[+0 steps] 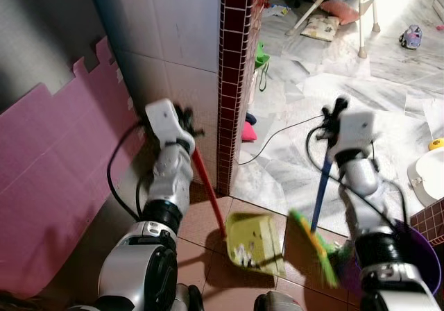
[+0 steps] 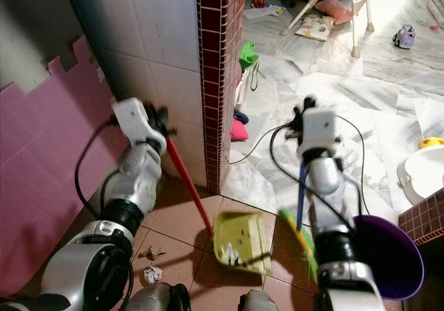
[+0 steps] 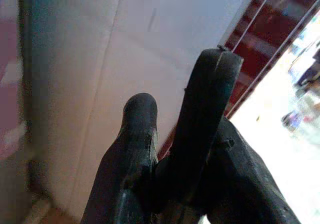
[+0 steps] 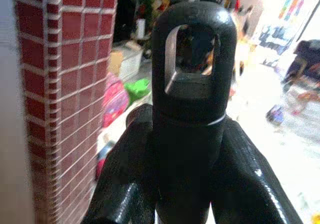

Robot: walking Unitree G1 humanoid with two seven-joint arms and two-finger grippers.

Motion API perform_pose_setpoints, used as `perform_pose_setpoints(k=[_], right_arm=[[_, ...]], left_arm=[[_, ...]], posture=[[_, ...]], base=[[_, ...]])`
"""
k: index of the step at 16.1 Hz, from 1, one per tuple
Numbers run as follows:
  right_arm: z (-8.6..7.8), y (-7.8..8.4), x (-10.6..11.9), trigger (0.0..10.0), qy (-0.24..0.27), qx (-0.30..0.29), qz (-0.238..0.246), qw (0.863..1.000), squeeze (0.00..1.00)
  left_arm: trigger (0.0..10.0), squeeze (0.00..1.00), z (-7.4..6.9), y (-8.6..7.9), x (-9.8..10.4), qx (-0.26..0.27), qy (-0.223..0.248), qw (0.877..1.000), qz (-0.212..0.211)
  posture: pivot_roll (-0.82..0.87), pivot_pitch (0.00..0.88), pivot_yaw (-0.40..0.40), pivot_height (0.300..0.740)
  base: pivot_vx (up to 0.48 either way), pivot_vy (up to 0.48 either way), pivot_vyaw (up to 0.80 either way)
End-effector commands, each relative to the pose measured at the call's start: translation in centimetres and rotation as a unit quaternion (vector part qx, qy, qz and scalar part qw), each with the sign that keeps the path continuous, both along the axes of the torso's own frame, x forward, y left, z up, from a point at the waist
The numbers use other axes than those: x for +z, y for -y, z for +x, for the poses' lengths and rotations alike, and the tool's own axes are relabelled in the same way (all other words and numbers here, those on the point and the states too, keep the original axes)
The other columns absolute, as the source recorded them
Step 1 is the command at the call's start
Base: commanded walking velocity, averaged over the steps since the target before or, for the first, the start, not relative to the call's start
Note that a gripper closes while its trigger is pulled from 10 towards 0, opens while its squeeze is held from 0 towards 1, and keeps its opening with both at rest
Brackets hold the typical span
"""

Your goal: Sweep floor

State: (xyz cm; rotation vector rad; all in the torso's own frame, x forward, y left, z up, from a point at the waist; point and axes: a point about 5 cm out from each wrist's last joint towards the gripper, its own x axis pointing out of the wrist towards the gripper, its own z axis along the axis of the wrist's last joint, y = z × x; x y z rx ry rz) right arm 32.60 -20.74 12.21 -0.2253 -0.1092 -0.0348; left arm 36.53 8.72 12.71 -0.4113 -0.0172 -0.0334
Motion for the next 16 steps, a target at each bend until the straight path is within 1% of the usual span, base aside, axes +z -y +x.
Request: perform_pose_setpoints(k=[1,2,3,4,5,7,8,9,11,12,13,14,15,16], right_arm=[[0.0,-0.5,0.0,10.0,-0.001,0.011,0.015,1.0,0.0],[0.0,-1.2,-0.3,10.0,-0.005,0.023,0.037,0.999,0.0],[0.0,-1.5,-0.3,10.0,-0.005,0.03,0.046,0.998,0.0],[0.0,-2.3,-0.5,10.0,-0.013,0.061,0.063,0.996,0.0],[-0.1,-2.8,-0.8,10.0,-0.022,0.077,0.06,0.995,0.0],[-0.3,-3.0,-1.6,10.0,-0.042,0.079,0.047,0.995,0.0],[-0.8,-3.2,-3.1,10.0,-0.077,0.084,0.034,0.993,0.0],[-1.3,-3.4,-4.1,10.0,-0.095,0.088,0.032,0.991,0.0],[-1.8,-3.9,-4.6,10.0,-0.106,0.103,0.03,0.989,0.0],[-1.9,-4.2,-4.6,10.0,-0.102,0.104,0.031,0.989,0.0],[-1.9,-4.2,-4.5,10.0,-0.1,0.104,0.031,0.989,0.0],[-1.8,-4.2,-4.2,10.0,-0.089,0.099,0.03,0.991,0.0],[-1.7,-3.6,-3.7,10.0,-0.075,0.087,0.026,0.993,0.0],[-1.7,-3.3,-3.7,10.0,-0.073,0.078,0.017,0.994,0.0]], left_arm=[[10.0,0.0,0.5,1.7,3.4,-0.023,0.058,0.997,-0.043],[10.0,0.0,0.2,1.8,4.2,-0.054,0.093,0.993,-0.049],[10.0,0.0,-0.1,1.9,4.5,-0.074,0.113,0.989,-0.055],[10.0,0.0,-0.8,2.3,4.7,-0.116,0.129,0.982,-0.08],[10.0,0.0,-1.2,2.4,4.8,-0.13,0.139,0.979,-0.069],[10.0,0.0,-1.6,2.4,5.1,-0.142,0.154,0.976,-0.05],[10.0,0.0,-2.1,2.2,5.9,-0.15,0.172,0.973,-0.043],[10.0,0.0,-2.4,1.9,6.4,-0.155,0.184,0.97,-0.044],[10.0,0.0,-2.8,1.4,6.5,-0.166,0.181,0.969,-0.035],[10.0,0.0,-2.9,0.7,6.0,-0.152,0.169,0.974,-0.019],[10.0,0.0,-2.9,0.3,5.7,-0.143,0.163,0.976,-0.011],[10.0,0.0,-3.3,-0.3,5.3,-0.133,0.152,0.979,-0.012],[10.0,0.0,-4.1,-1.0,5.0,-0.125,0.144,0.982,-0.011],[10.0,0.0,-4.4,-1.3,5.0,-0.12,0.143,0.982,-0.01]], posture=[[-0.14,0.0,0.037,0.74],[-0.14,0.0,0.04,0.74],[-0.14,0.0,0.041,0.74],[-0.14,0.0,0.043,0.74],[-0.14,0.0,0.044,0.74],[-0.13,0.0,0.043,0.74],[-0.12,0.0,0.041,0.74],[-0.12,0.0,0.041,0.74],[-0.12,0.0,0.041,0.74],[-0.12,0.0,0.047,0.74],[-0.12,0.0,0.052,0.74],[-0.12,0.0,0.054,0.74],[-0.12,0.0,0.055,0.74],[-0.11,0.0,0.053,0.74]], base=[[0.0,0.0,0.0],[0.0,0.0,0.0],[0.0,0.0,0.0],[0.0,0.0,0.0],[0.0,0.0,0.0],[0.0,0.0,0.0],[0.0,0.0,0.0],[0.0,0.0,0.0],[0.0,0.0,0.0],[0.0,0.0,0.0],[0.0,0.0,0.0],[0.0,0.0,0.0],[0.0,0.0,0.0],[0.0,0.0,0.0]])
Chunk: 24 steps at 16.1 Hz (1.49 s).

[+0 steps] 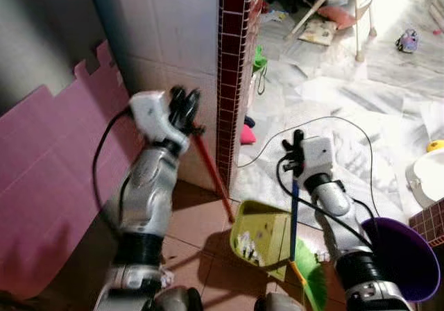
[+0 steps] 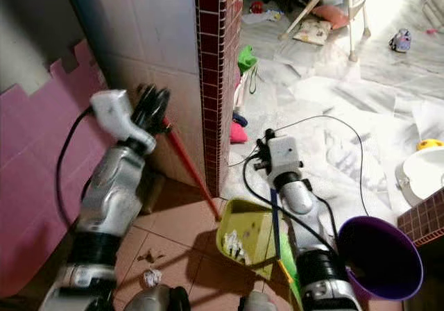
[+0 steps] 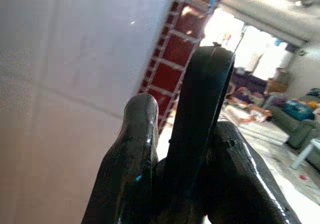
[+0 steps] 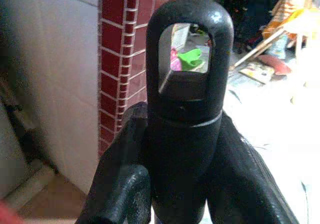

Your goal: Sweep floor

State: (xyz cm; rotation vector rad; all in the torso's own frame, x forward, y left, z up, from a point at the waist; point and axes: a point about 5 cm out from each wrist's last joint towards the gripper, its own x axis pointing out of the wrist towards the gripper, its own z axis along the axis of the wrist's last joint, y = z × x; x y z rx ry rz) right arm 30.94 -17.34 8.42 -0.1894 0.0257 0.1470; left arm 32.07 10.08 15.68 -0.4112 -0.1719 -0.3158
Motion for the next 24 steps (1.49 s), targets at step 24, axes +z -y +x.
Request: perform_pose_setpoints(k=[24], right_arm=[[-0.5,-0.2,3.1,10.0,0.066,-0.064,0.097,0.991,0.0]], left_arm=[[10.0,0.0,-3.2,1.2,0.8,0.072,-0.024,0.994,0.08]], posture=[[-0.1,0.0,0.038,0.74]], base=[[-0.126,0.0,-0.11]])
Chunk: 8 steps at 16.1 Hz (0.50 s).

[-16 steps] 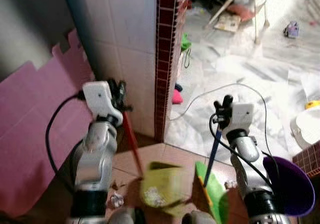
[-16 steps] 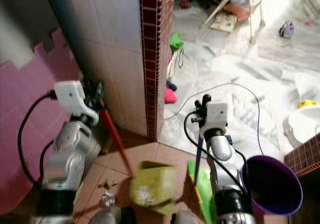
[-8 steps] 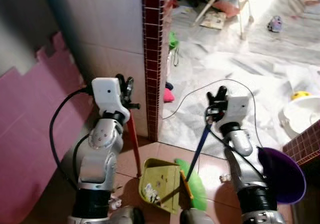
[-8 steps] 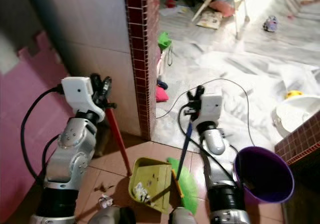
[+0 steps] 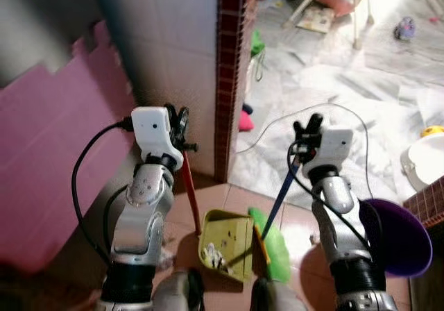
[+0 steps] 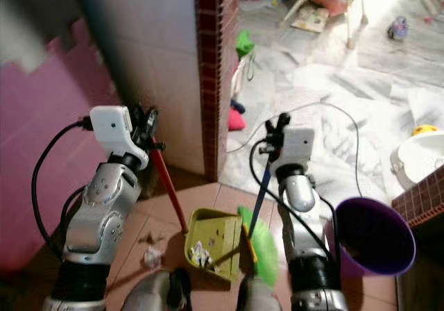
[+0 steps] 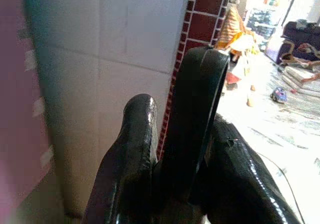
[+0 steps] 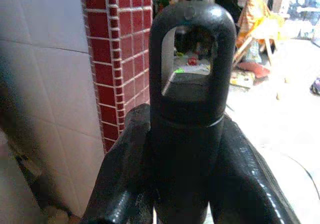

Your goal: Sweep floor

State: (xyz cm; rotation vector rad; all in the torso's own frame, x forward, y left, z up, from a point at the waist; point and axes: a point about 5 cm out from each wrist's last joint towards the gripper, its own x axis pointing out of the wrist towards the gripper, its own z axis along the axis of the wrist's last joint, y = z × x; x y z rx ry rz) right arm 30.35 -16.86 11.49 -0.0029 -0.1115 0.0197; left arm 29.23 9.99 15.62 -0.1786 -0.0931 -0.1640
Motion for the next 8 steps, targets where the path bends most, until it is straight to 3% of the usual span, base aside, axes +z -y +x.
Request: perform_pose_setpoints(k=[1,3,8], right_arm=[[0.16,0.42,0.09,10.0,-0.001,-0.009,-0.001,1.0,0.0],[0.31,0.55,0.07,10.0,-0.005,-0.014,0.0,1.0,0.0],[0.52,0.59,0.19,10.0,-0.001,-0.018,-0.002,1.0,0.0]], left_arm=[[10.0,0.0,-0.35,1.11,0.85,-0.006,0.014,0.999,-0.034],[10.0,0.0,-0.34,1.09,0.78,-0.007,0.012,0.999,-0.034],[10.0,0.0,-0.39,1.0,0.24,-0.01,0.0,0.999,-0.035]], posture=[[-0.1,0.0,0.038,0.74],[-0.1,0.0,0.039,0.74],[-0.1,0.0,0.047,0.74]], base=[[-0.296,0.0,0.0],[-0.291,0.0,0.0],[-0.273,0.0,-0.45]])
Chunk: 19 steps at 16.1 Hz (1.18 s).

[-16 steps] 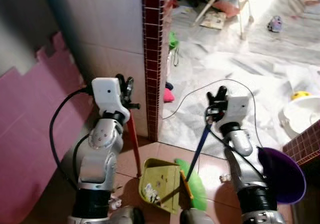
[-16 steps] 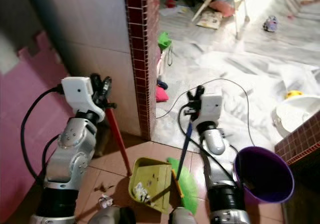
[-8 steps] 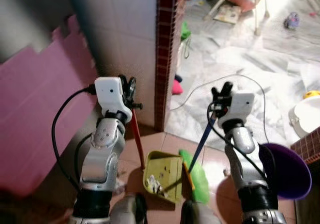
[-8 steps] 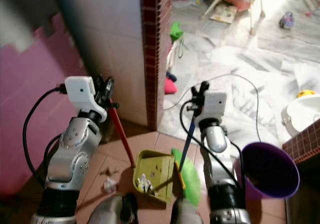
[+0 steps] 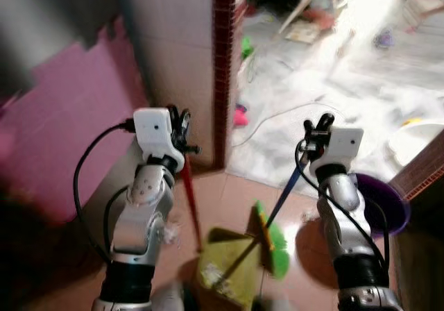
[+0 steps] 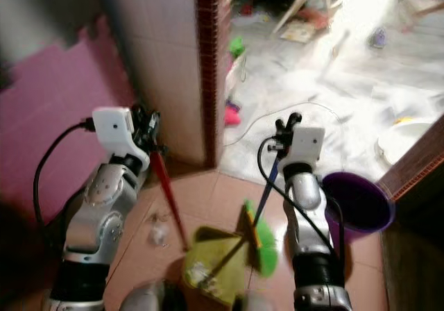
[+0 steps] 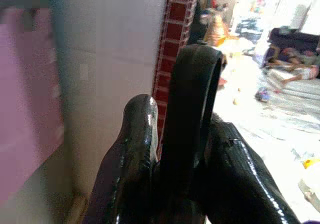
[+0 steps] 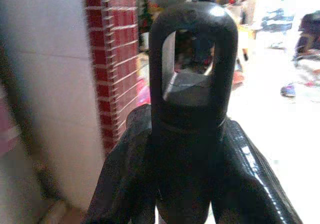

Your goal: Sweep floor

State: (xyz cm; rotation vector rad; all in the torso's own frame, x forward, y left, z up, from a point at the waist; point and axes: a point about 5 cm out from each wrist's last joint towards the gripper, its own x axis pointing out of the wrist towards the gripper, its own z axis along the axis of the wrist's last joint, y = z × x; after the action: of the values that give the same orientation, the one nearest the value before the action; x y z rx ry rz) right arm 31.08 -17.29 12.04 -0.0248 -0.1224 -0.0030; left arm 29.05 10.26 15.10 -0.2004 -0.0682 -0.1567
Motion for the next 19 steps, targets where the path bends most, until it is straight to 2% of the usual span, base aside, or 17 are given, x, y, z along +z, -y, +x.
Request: perform_pose_setpoints(k=[1,5,8,10,12,13,14,17,19], right_arm=[[-0.3,0.2,-0.4,10.0,-0.006,-0.012,0.008,1.0,0.0],[-0.7,2.0,-0.6,10.0,-0.006,-0.072,-0.023,0.997,0.0],[-0.3,2.4,-0.4,10.0,-0.01,-0.081,-0.027,0.996,0.0],[-0.1,2.3,-0.3,10.0,-0.008,-0.081,-0.029,0.996,0.0],[0.2,2.0,-0.2,10.0,-0.006,-0.076,-0.03,0.997,0.0],[0.2,1.9,-0.3,10.0,-0.007,-0.074,-0.032,0.997,0.0],[0.1,1.9,-0.4,10.0,-0.01,-0.073,-0.033,0.997,0.0],[0.0,2.2,-0.5,10.0,-0.012,-0.075,-0.052,0.996,0.0],[-0.1,2.6,-0.5,10.0,-0.013,-0.086,-0.064,0.994,0.0]], left_arm=[[10.0,0.0,-0.2,1.2,0.5,-0.012,0.01,1.0,-0.027],[10.0,0.0,0.1,1.0,0.9,-0.032,0.023,0.998,-0.039],[10.0,0.0,0.7,0.6,1.2,-0.02,0.025,0.999,-0.043],[10.0,0.0,0.8,0.6,1.1,-0.025,0.016,0.998,-0.062],[10.0,0.0,0.9,0.5,1.2,-0.036,0.013,0.994,-0.1],[10.0,0.0,1.0,0.2,1.3,-0.027,0.007,0.991,-0.133],[10.0,0.0,1.0,0.3,1.4,-0.036,0.007,0.989,-0.146],[10.0,0.0,1.3,-0.3,1.4,-0.015,0.011,0.993,-0.116],[10.0,0.0,1.5,-1.2,1.0,0.008,0.009,0.994,-0.107]], posture=[[-0.1,0.0,0.049,0.74],[-0.1,0.0,0.051,0.74],[-0.1,0.0,0.051,0.74],[-0.1,0.0,0.045,0.74],[-0.1,0.0,0.04,0.74],[-0.1,0.0,0.037,0.74],[-0.1,0.0,0.034,0.74],[-0.1,0.0,0.032,0.74],[-0.11,0.0,0.036,0.74]], base=[[-0.262,0.0,-0.4],[0.0,0.0,-0.21],[0.0,0.0,-0.8],[0.0,0.0,-0.8],[0.0,0.0,-0.8],[0.0,0.0,-0.8],[0.0,0.0,-0.8],[0.0,0.0,-0.78],[0.0,0.0,0.0]])
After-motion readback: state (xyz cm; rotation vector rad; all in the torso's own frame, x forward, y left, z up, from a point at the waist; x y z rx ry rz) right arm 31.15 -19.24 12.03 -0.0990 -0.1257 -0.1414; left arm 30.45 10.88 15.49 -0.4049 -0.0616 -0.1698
